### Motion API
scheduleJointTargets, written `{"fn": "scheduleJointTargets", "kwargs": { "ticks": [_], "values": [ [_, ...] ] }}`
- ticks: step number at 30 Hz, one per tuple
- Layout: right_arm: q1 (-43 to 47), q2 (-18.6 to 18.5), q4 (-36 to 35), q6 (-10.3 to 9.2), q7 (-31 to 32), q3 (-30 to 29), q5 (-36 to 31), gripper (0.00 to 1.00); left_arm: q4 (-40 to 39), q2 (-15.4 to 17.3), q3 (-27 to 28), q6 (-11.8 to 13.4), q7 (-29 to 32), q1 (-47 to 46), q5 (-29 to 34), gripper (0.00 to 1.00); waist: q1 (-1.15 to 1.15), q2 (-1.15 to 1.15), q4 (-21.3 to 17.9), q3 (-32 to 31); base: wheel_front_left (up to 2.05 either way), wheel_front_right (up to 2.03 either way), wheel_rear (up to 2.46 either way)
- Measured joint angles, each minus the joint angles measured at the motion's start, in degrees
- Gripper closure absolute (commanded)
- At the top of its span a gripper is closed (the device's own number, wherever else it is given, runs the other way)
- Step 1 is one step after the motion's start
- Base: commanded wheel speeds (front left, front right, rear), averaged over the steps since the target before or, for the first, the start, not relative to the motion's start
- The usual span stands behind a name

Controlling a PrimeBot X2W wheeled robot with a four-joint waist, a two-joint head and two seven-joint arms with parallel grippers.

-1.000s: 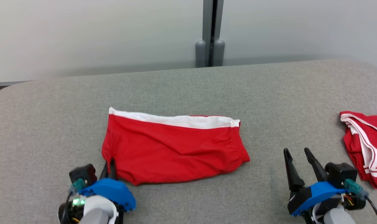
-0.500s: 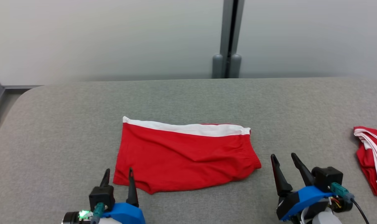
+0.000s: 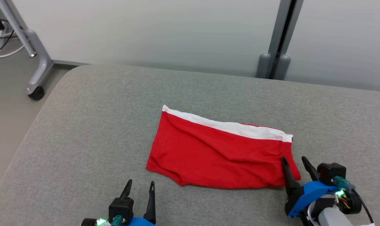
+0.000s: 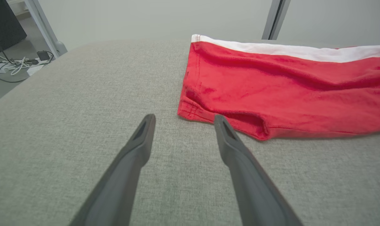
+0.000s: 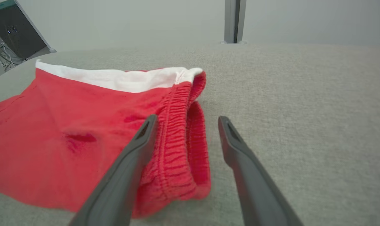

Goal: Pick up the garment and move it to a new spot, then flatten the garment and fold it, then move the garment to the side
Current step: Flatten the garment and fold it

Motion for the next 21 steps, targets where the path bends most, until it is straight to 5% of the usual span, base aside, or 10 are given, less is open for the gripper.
{"fn": "scheduleJointTargets", "kwargs": {
  "ticks": [10,11,12,14,21],
  "values": [
    [-1.29,-0.25,8.7,0.01,-0.69,0.76,2.79,0.0,-0.23,-0.02,-1.15,0.83,0.0,-0.66,-1.16,0.0,0.0,0.0,0.82,2.98,0.0,0.0,0.0],
    [-1.39,-0.35,8.83,0.01,-0.71,1.75,4.32,0.09,-0.23,-0.02,-1.22,0.83,0.0,-0.92,-1.2,0.0,0.0,0.0,0.67,3.05,0.0,0.0,0.0],
    [-1.4,-0.43,8.83,0.0,-0.75,2.94,5.87,0.51,-0.23,-0.02,-1.31,0.83,0.0,-1.15,-1.24,0.0,0.0,0.0,0.53,3.09,0.0,0.0,0.0],
    [-1.27,-0.59,8.56,-0.01,-0.76,5.06,8.54,1.0,-0.23,-0.02,-1.44,0.83,0.0,-1.32,-1.24,0.0,0.0,0.0,0.21,3.02,0.0,0.0,0.0],
    [0.76,0.18,5.77,0.08,-0.33,4.44,11.79,1.0,-0.09,-0.04,-1.01,0.85,0.0,-1.17,-1.32,0.0,0.0,0.0,-0.98,2.33,0.0,0.0,0.0]
  ]
}}
